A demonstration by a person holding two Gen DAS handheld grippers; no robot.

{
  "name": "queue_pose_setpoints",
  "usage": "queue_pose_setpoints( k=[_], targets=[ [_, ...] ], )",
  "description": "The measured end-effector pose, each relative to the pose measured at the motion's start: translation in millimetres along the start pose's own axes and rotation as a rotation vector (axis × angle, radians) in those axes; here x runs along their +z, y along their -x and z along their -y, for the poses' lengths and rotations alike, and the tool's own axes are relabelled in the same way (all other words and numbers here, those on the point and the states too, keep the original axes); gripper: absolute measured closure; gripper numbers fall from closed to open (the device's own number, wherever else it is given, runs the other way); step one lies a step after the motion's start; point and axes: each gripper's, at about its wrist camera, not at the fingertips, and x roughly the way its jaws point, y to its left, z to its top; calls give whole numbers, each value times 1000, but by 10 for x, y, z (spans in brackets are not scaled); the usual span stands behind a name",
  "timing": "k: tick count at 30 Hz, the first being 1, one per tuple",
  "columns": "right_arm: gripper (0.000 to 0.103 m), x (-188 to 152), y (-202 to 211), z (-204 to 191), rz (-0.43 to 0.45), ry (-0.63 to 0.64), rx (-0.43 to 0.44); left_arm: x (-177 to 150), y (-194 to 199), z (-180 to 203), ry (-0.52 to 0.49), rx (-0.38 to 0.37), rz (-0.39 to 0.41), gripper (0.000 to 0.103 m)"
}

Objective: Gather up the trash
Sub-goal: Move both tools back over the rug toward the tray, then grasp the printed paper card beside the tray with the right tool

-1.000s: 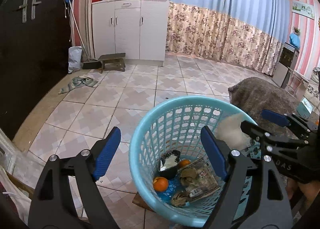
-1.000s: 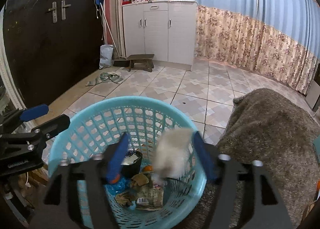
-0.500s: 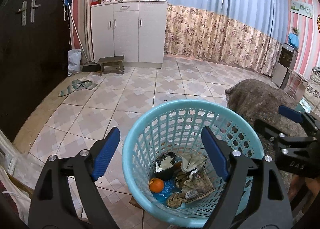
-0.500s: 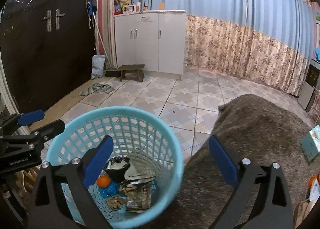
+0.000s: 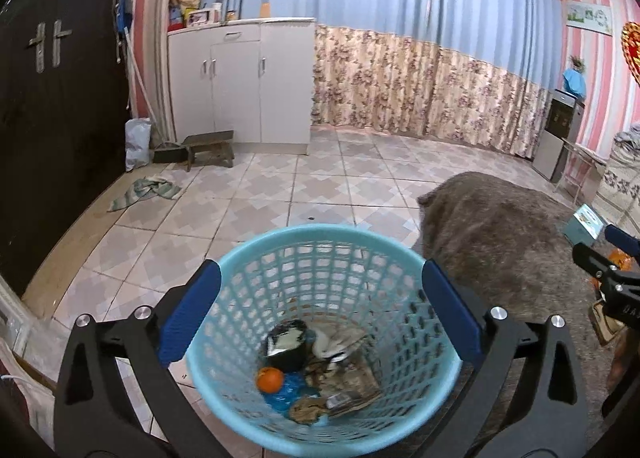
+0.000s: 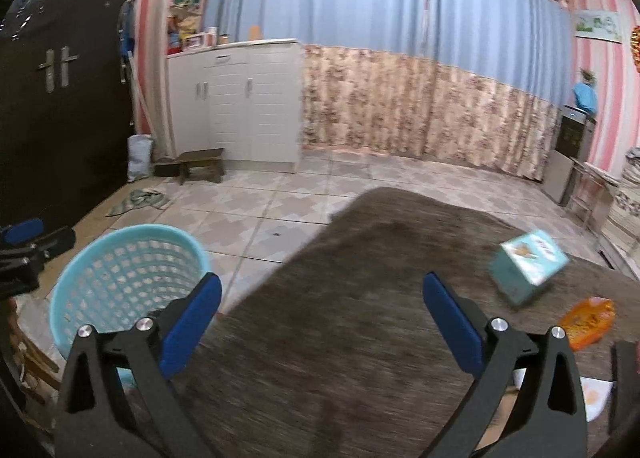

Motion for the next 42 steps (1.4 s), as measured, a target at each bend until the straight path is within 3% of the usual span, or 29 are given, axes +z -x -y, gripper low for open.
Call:
queue_pose_setpoints(
  k=[9, 19, 23, 26, 36, 39, 41, 42],
  targets=[
    [5, -240, 425, 1051, -19, -32, -181, -8, -16, 601, -17, -85, -5, 6],
    [5, -868, 904, 2034, -91, -122, -357, -168, 50, 1429, -63, -197, 48, 6],
    [5, -1060, 926, 2261, -130, -146, -380, -198, 120, 1751, -95, -263, 73, 6],
    [5, -1172, 904, 2350, -153, -163, -374, -240, 118, 1978, -132, -303, 47, 6],
    [7, -1225, 585, 2640, -190, -278, -312, -518, 119, 2446, -258, -337, -13, 6],
    [28, -1195, 437, 2670, -216, -288, -257, -547, 109, 2514, -266, -342, -28, 6],
    [52, -1195, 351, 2671, -242, -300, -216, -567, 102, 2553, -269, -344, -37, 6],
    [56, -1196, 323, 2675, -246, -312, -181, -566, 101, 2569, -270, -345, -41, 6]
  ],
)
